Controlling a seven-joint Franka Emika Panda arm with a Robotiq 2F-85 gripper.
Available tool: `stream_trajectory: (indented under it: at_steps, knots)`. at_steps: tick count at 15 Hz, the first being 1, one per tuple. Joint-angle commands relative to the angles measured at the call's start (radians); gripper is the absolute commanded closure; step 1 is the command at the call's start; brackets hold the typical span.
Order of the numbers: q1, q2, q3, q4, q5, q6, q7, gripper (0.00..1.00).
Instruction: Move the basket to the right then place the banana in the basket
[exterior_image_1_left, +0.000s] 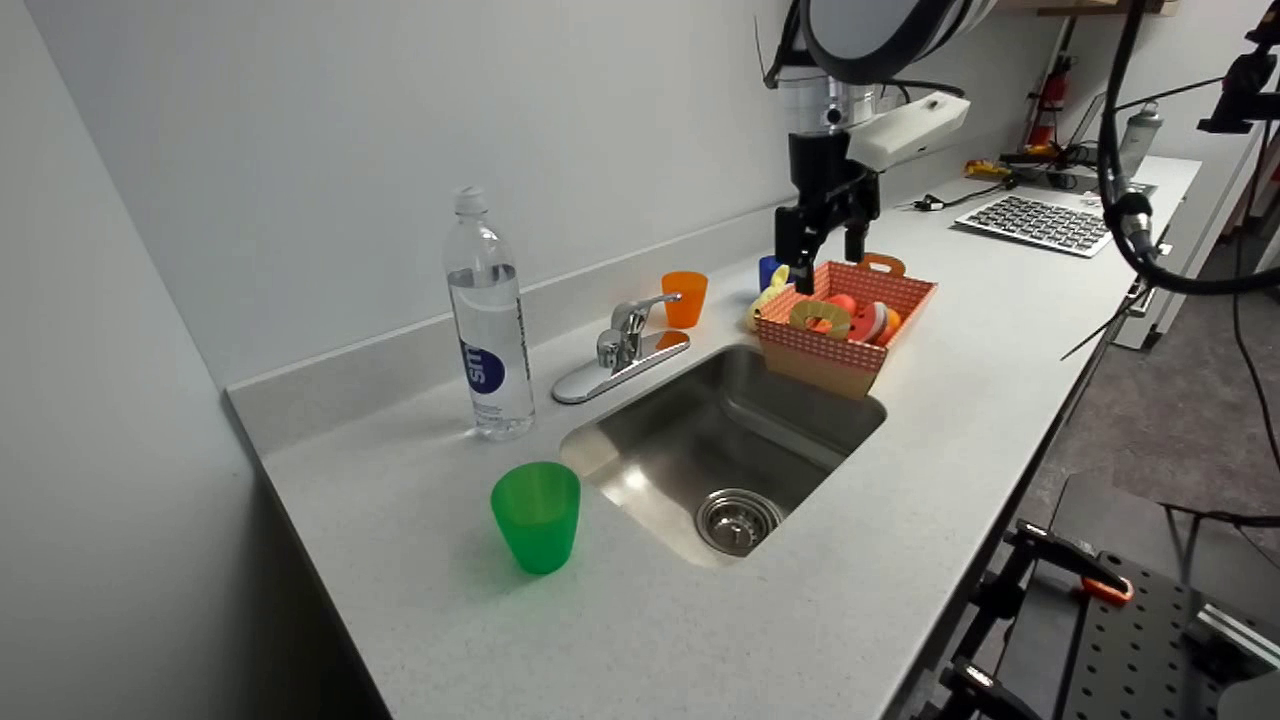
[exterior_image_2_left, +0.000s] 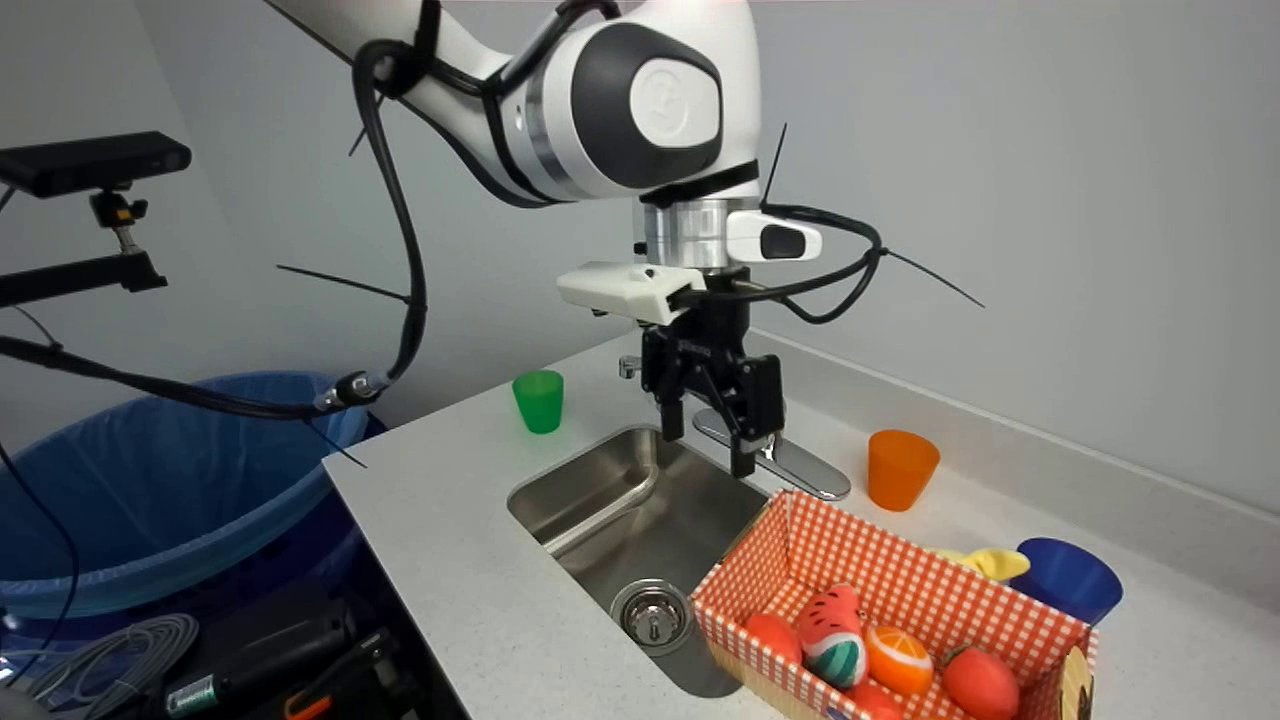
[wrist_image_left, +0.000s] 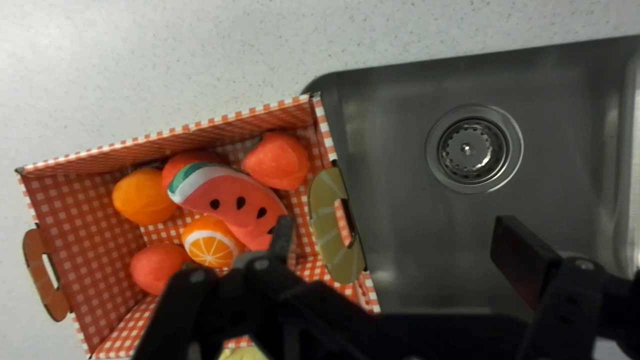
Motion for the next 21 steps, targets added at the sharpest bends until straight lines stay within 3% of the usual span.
stream_trajectory:
  at_steps: [1,11,12,14,21]
  knots:
    - [-0.010,0.098,-0.023,0.070,-0.050,0.007,0.035,0.00]
    - [0.006,0.225,-0.053,0.081,-0.085,0.011,0.070,0.01]
    - [0.006,0.227,-0.054,0.081,-0.081,0.012,0.070,0.26]
    - [0.004,0.224,-0.054,0.083,-0.072,0.013,0.064,0.29]
    - [-0.005,0.178,-0.063,0.073,-0.064,0.052,0.047,0.83]
